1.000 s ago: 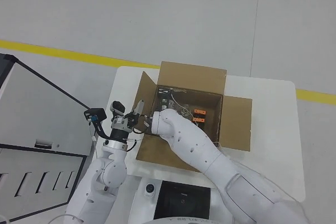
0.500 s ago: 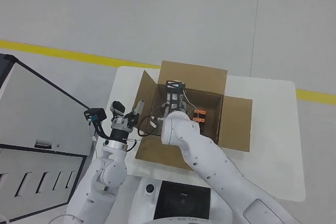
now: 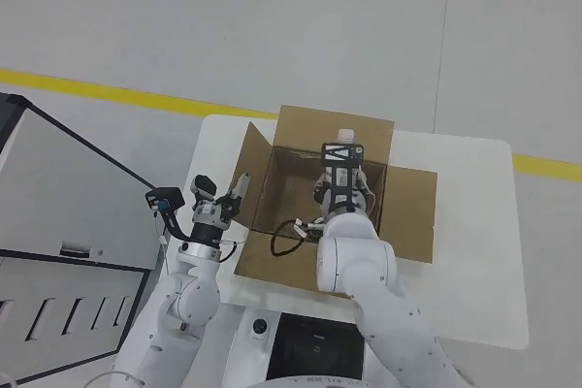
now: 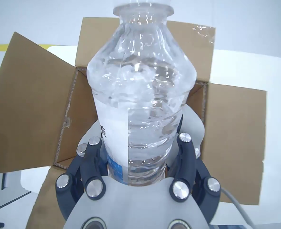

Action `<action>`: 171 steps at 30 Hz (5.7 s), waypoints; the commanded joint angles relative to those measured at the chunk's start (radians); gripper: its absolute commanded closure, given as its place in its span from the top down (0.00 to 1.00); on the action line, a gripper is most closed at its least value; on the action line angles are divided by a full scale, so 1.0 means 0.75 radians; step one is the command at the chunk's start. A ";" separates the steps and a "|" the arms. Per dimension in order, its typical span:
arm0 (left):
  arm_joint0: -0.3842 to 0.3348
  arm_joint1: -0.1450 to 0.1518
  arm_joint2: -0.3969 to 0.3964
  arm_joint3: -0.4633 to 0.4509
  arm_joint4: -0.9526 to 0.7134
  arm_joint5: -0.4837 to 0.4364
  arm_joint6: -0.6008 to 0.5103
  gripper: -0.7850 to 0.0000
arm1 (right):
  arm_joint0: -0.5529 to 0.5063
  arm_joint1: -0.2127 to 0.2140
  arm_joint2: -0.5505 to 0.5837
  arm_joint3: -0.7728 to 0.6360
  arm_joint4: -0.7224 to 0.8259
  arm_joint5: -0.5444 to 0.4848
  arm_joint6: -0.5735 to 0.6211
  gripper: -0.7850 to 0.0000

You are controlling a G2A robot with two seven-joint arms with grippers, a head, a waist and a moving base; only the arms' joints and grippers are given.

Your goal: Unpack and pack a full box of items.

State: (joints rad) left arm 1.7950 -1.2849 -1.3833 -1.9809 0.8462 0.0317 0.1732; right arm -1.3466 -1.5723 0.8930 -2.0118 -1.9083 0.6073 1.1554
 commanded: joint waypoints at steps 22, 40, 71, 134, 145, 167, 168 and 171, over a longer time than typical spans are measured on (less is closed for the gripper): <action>0.000 0.000 0.000 0.000 0.000 0.000 0.000 1.00 | -0.089 0.009 0.040 -0.169 -0.140 -0.110 0.092 0.00; 0.000 0.000 0.000 0.000 0.000 0.000 0.000 1.00 | -0.089 0.009 0.040 -0.169 -0.140 -0.110 0.092 0.00; 0.000 0.000 0.000 0.000 0.000 0.000 0.000 1.00 | -0.133 0.074 0.972 -0.304 0.456 -0.736 -0.686 0.00; 0.000 0.000 0.000 0.000 0.000 0.000 0.000 1.00 | 0.103 0.203 1.393 1.211 0.525 -1.202 -1.941 0.00; 0.000 0.000 0.000 0.000 0.000 0.000 0.000 1.00 | 0.120 0.213 1.355 1.377 0.511 -1.216 -2.163 0.00; 0.000 0.000 0.000 0.000 0.000 0.000 0.000 1.00 | 0.362 0.275 1.243 2.016 0.308 -1.024 -2.496 0.00; 0.000 0.000 0.000 0.000 0.000 0.000 0.000 1.00 | 0.364 0.278 1.240 2.028 0.306 -1.025 -2.502 0.00; 0.000 0.000 0.000 0.000 0.000 0.000 0.000 1.00 | 0.373 0.287 1.236 2.062 0.310 -1.022 -2.504 0.00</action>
State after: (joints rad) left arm 1.7950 -1.2849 -1.3833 -1.9809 0.8462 0.0317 0.1732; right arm -1.0682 -1.3583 1.8210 -0.4707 -1.6777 -0.1593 -0.7221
